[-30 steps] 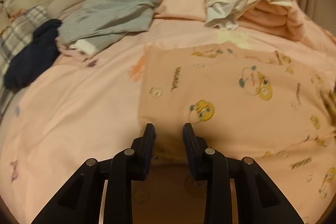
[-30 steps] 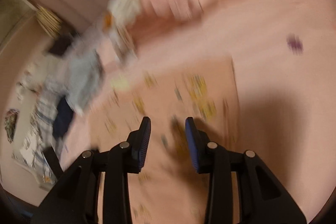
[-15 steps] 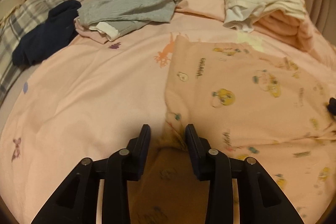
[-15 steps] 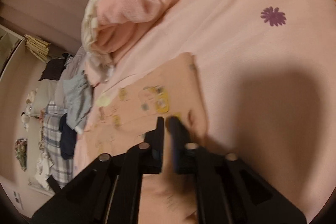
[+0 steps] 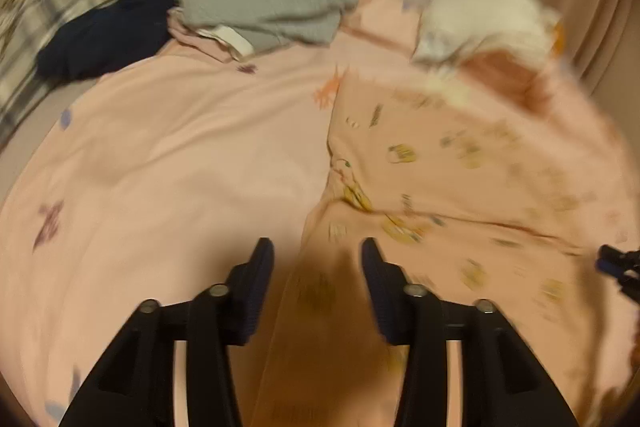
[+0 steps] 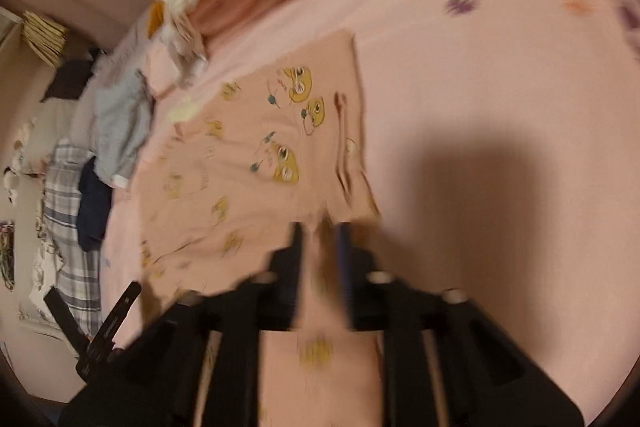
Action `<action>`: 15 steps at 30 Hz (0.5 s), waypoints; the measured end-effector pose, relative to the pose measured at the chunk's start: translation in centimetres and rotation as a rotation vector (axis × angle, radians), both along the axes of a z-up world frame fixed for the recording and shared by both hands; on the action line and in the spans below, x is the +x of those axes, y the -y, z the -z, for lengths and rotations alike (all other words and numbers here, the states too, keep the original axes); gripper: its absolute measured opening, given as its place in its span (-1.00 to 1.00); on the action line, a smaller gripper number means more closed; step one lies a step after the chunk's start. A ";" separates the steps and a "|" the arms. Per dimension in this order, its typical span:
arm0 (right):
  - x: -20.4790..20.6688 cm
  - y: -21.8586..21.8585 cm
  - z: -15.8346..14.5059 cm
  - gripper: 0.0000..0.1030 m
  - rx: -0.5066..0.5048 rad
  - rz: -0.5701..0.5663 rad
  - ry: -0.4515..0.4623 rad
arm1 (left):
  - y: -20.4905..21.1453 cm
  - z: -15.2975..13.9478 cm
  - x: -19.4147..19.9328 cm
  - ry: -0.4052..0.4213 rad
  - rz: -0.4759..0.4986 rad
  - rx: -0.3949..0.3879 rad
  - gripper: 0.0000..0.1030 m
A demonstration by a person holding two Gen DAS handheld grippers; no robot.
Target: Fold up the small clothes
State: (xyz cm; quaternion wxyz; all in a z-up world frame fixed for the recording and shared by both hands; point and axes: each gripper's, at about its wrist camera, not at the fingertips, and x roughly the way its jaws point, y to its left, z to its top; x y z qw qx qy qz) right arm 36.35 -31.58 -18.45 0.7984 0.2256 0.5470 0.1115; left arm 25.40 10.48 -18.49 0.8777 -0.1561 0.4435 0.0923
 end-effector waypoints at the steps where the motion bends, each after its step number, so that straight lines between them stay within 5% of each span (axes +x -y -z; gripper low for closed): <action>1: -1.2 0.1 -1.1 -0.14 -0.008 0.003 0.024 | -0.4 -0.6 -1.4 0.012 -0.009 -0.032 0.32; 5: -9.9 1.8 -3.5 0.31 0.012 -0.002 0.082 | -2.0 -2.5 -7.5 0.111 0.004 -0.171 0.61; 8: -13.8 2.5 -1.4 0.35 0.050 -0.081 -0.070 | -2.4 -1.0 -10.0 0.041 0.038 -0.256 0.69; 11: -17.2 2.8 -0.4 0.35 0.059 -0.050 -0.054 | -2.6 2.4 -12.4 -0.048 0.035 -0.395 0.69; 13: -18.8 3.0 1.4 0.38 0.077 -0.030 -0.139 | -2.9 4.6 -14.0 -0.104 0.008 -0.515 0.69; 15: -19.9 3.5 2.9 0.37 0.138 -0.002 -0.173 | -3.0 5.1 -15.1 -0.082 0.007 -0.557 0.69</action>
